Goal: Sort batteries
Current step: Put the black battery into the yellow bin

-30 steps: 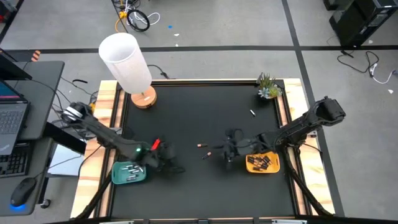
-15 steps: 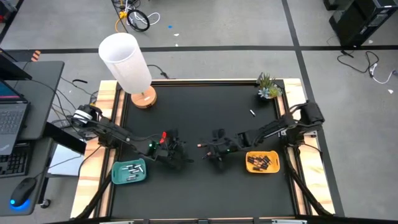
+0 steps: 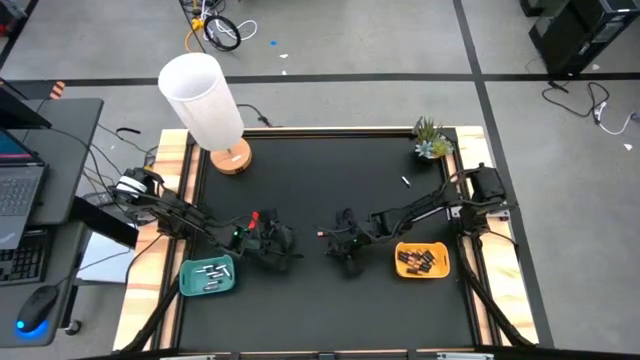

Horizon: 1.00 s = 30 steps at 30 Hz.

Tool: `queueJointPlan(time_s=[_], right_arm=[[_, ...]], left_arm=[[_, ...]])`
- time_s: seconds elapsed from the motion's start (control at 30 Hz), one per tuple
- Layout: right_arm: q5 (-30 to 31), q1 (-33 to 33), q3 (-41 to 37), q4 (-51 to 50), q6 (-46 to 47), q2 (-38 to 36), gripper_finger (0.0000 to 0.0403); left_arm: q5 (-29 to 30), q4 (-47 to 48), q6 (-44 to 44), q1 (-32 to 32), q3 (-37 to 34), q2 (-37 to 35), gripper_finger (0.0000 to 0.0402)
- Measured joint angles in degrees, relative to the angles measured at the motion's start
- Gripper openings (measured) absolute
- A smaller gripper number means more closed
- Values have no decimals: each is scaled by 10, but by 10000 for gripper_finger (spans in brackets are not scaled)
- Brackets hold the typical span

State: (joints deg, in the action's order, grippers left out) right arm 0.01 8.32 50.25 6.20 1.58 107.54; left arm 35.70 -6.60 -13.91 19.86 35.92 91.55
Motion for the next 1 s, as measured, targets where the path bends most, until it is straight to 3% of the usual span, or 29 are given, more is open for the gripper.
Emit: queueJointPlan(time_s=[0.17, 0.37, 0.53, 0.73, 0.87, 1.0], right_arm=[[4, 0, -2, -24, -3, -21, 29], [9, 0, 20, -144, -19, -126, 28], [70, 21, 78, -371, 17, -258, 27], [125, 107, 97, -647, 264, -379, 27], [131, 202, 60, -707, 471, -422, 35], [138, 267, 5, -703, 609, -419, 33]], left_arm=[[1, -59, 32, 0, 0, 0, 160], [31, -157, 136, -2, 0, 0, 160], [39, -250, 239, -19, 0, 0, 160], [41, -330, 273, -50, 0, 0, 160], [35, -361, 274, -82, 0, 0, 160], [17, -390, 274, -121, 0, 0, 160]])
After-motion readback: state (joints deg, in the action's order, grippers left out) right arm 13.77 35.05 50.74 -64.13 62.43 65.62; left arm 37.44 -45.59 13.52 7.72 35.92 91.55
